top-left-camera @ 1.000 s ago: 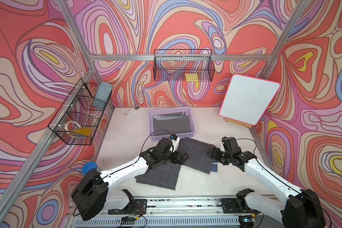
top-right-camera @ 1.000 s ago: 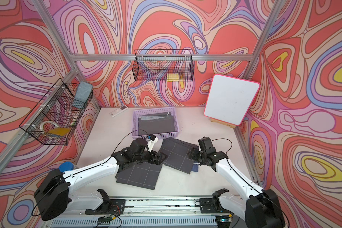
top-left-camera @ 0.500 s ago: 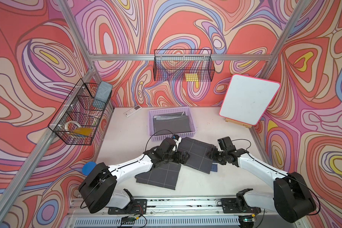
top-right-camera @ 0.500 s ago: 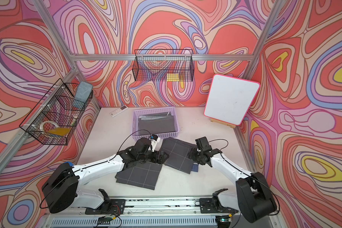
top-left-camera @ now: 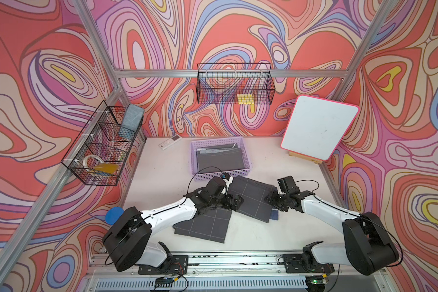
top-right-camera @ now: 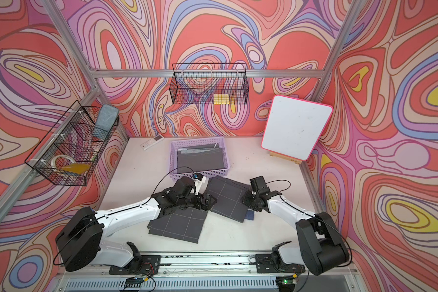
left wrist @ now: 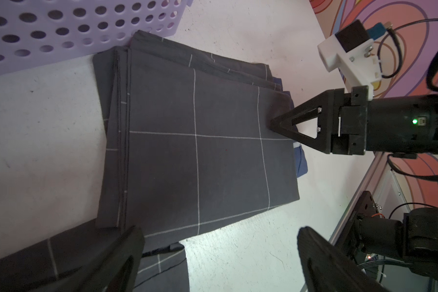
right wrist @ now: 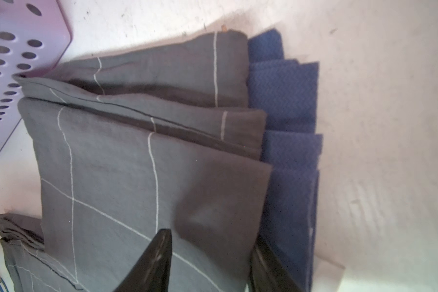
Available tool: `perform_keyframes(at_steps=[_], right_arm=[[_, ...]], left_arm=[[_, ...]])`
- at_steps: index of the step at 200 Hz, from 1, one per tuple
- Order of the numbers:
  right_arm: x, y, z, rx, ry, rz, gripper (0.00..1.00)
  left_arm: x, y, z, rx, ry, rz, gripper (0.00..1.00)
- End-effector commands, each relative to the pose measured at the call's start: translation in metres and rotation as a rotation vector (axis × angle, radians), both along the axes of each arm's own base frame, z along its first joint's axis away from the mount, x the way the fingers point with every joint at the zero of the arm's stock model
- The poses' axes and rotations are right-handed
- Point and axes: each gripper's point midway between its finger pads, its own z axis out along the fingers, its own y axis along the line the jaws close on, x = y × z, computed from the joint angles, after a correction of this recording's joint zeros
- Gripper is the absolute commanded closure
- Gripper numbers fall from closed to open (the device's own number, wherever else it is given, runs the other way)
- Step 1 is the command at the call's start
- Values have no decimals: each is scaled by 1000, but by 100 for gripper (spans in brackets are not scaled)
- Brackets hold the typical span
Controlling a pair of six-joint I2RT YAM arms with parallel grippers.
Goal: Put the folded pillowcase in the basket
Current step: Pick up the pillowcase at the center of the board.
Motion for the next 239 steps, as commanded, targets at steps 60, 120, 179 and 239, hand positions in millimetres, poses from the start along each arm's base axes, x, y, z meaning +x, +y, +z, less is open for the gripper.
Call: perform_keyframes(at_steps=[60, 120, 179, 239], right_arm=[[16, -11, 6, -52, -37, -1, 76], [3, -4, 0, 5, 27, -3, 45], [-9, 12, -11, 112, 52, 19, 48], [4, 24, -2, 188, 0, 22, 67]], left_arm=[[3, -7, 4, -9, -11, -2, 1], [0, -15, 1, -5, 3, -35, 1], [-2, -24, -7, 8, 14, -54, 1], [10, -9, -12, 80, 0, 46, 1]])
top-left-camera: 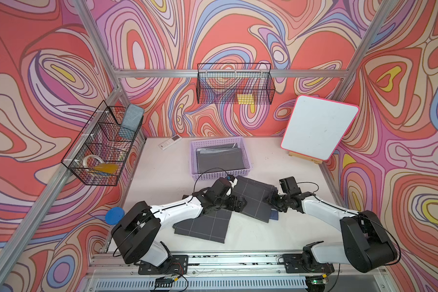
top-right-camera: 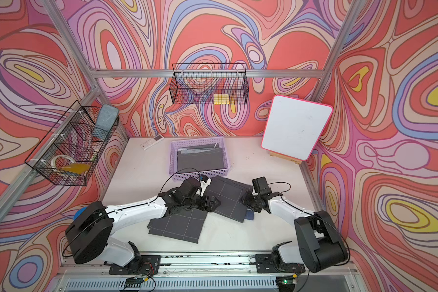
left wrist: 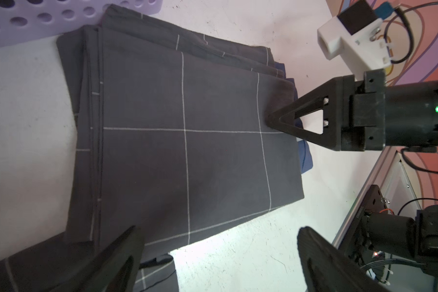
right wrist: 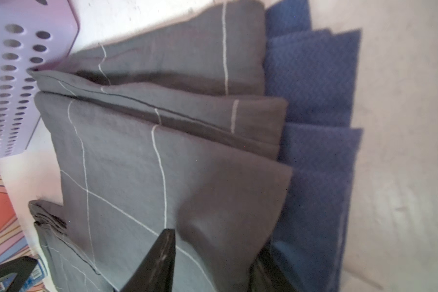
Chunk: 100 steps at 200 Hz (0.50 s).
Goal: Put the folded pillowcase in the basket
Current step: Pick up the pillowcase at the center of the board.
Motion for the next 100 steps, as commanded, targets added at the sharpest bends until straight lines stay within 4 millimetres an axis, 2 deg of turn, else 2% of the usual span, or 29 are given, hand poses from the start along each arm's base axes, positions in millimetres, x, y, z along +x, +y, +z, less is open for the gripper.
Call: perform_keyframes(at_steps=[1, 59, 100], right_arm=[[6, 7, 4, 48, -26, 1, 68], [17, 8, 26, 48, -105, 12, 100], [16, -1, 27, -10, -114, 22, 100]], left_arm=[[11, 5, 4, 39, -24, 64, 1], [26, 25, -5, 122, -18, 154, 1], [42, 39, -17, 129, 17, 191, 4]])
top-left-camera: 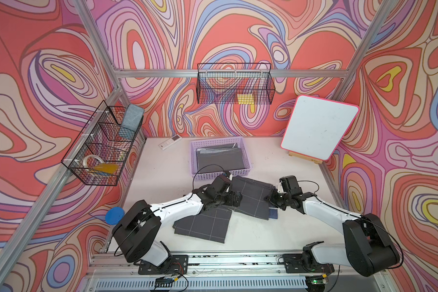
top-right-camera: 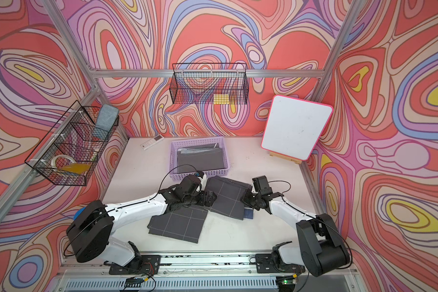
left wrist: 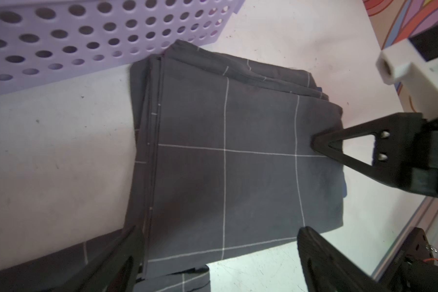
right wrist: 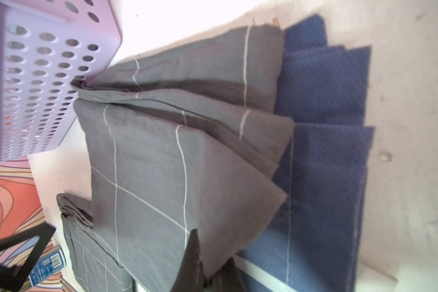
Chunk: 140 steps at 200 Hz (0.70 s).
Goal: Put the folded pillowcase in the basket
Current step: Pick up the pillowcase at the center of the board.
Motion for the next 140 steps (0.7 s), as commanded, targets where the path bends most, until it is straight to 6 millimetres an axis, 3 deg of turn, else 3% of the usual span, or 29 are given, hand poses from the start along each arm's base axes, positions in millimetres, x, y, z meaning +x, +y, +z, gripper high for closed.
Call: perform_keyframes(at_steps=[1, 54, 140], right_arm=[[8, -6, 9, -39, -45, 6, 100], [6, -5, 4, -46, -38, 24, 100], [4, -5, 3, -50, -35, 35, 100]], left_arm=[[10, 11, -10, 31, 33, 33, 5], [25, 9, -31, 24, 94, -2, 16], [34, 3, -50, -60, 200, -23, 21]])
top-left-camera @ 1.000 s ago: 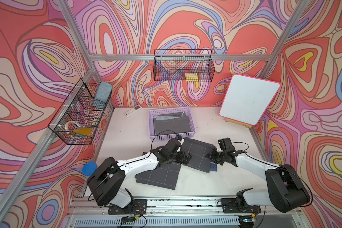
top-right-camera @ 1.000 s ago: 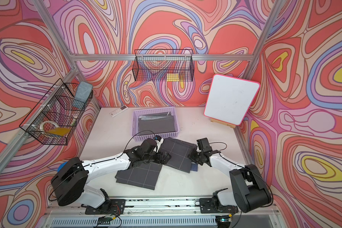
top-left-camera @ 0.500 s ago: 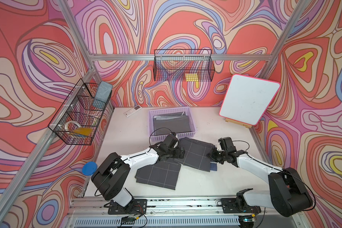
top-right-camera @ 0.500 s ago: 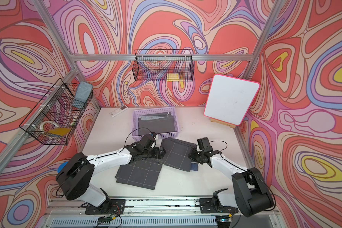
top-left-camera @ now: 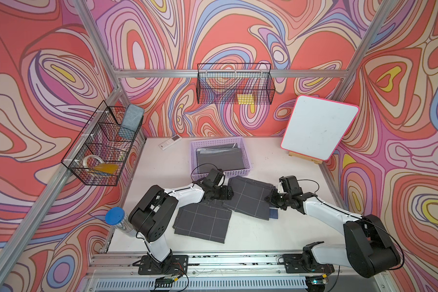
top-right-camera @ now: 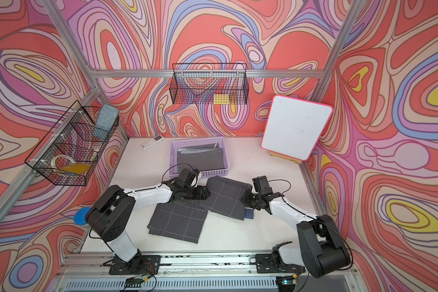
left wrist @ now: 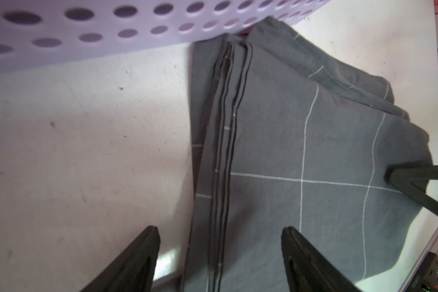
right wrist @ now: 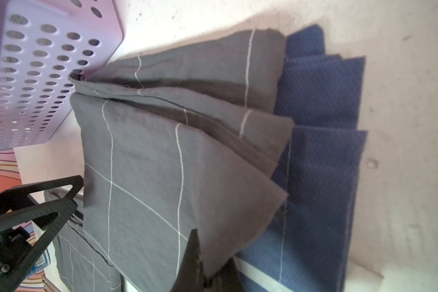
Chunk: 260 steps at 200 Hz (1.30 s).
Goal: Put the folded pillowcase in the basket
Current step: Pick up the pillowcase at the center of the board.
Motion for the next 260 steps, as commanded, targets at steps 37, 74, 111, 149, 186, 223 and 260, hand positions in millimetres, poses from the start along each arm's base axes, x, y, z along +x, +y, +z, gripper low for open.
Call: perform_keyframes(at_steps=[37, 74, 111, 149, 186, 223, 260], right_arm=[[5, -2, 4, -13, -21, 1, 100], [5, -1, 3, -9, -20, 3, 100], [5, 0, 1, -1, -17, 3, 100], [5, 0, -1, 2, -15, 7, 100], [6, -1, 1, -14, -39, 21, 100], [8, -4, 17, -21, -108, 14, 100], [9, -9, 43, -31, -199, 5, 100]], left_arm=[[2, -12, -6, -25, 51, -27, 25], [0, -17, -10, -50, 67, -37, 42], [0, -18, -8, -61, 64, -40, 64], [0, -17, -3, -65, 46, -35, 79], [1, -19, 3, -87, 25, -40, 100], [0, -20, 23, -134, -25, -49, 100], [-5, -21, 47, -178, -83, -59, 100]])
